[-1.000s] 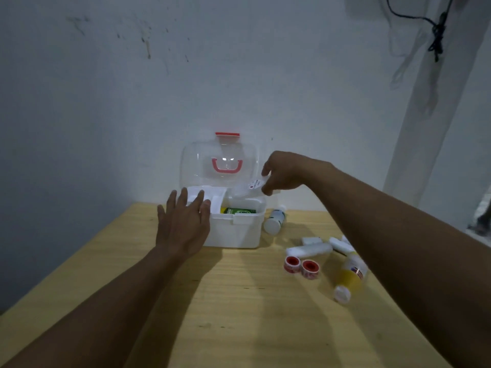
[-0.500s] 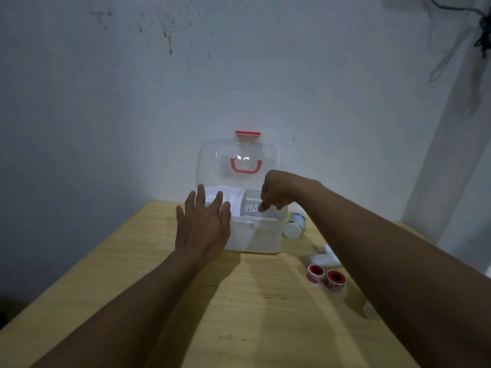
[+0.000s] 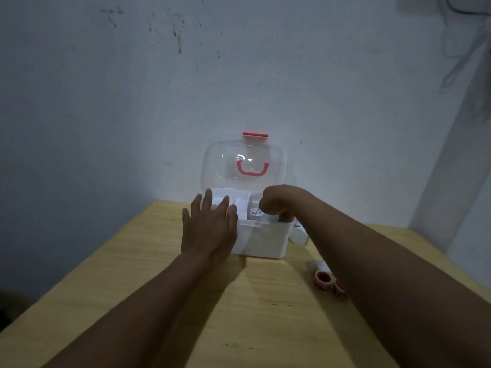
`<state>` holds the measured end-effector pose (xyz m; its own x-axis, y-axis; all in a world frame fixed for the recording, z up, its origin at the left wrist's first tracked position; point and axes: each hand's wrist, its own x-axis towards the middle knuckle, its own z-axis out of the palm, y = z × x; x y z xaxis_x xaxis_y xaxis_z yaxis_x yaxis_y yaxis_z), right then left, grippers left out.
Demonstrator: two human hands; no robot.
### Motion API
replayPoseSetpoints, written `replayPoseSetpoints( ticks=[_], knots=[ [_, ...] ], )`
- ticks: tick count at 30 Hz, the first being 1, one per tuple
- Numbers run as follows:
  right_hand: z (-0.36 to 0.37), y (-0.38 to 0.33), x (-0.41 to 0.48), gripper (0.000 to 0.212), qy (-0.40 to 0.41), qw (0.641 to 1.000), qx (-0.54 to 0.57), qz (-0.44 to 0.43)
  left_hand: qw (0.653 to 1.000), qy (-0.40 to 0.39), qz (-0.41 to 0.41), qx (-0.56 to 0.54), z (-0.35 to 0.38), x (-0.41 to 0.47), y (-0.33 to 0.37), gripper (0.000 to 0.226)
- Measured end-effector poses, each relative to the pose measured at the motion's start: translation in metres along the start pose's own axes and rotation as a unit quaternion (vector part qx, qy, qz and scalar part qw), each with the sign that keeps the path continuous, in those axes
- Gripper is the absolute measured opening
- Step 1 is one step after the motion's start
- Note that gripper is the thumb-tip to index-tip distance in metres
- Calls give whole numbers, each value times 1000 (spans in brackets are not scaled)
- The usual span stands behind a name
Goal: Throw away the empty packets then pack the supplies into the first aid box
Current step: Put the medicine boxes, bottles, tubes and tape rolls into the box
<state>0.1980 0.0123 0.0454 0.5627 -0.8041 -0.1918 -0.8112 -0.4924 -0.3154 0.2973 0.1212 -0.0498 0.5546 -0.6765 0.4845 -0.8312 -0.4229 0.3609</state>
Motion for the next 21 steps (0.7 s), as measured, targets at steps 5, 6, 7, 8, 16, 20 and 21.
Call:
replayPoseSetpoints(
  ticks=[5,6,7,8,16,20,21],
  knots=[
    [1,3,5,13,-10,983,185,19,1000,0,1,-5,1,-2,0,71],
    [1,3,6,12,-15,977,211,19,1000,1,1,-5,1,-1,0,71],
    [1,2,6,14,-17,974,227,19,1000,2,0,-4,1,-1,0,71],
    [0,3,6,16,-18,972,234,20,1000,3,0,-4,1,-1,0,70],
    [-29,28,-5,28,-2,970,241,-22,999,-38,0,15,-4,3,1,56],
    [-51,53,-27,29,35,972,228,-39,998,10,-3,55,-5,0,7,72],
    [-54,60,-34,30,45,974,219,-40,999,16,4,50,-4,-3,11,74]
  ],
)
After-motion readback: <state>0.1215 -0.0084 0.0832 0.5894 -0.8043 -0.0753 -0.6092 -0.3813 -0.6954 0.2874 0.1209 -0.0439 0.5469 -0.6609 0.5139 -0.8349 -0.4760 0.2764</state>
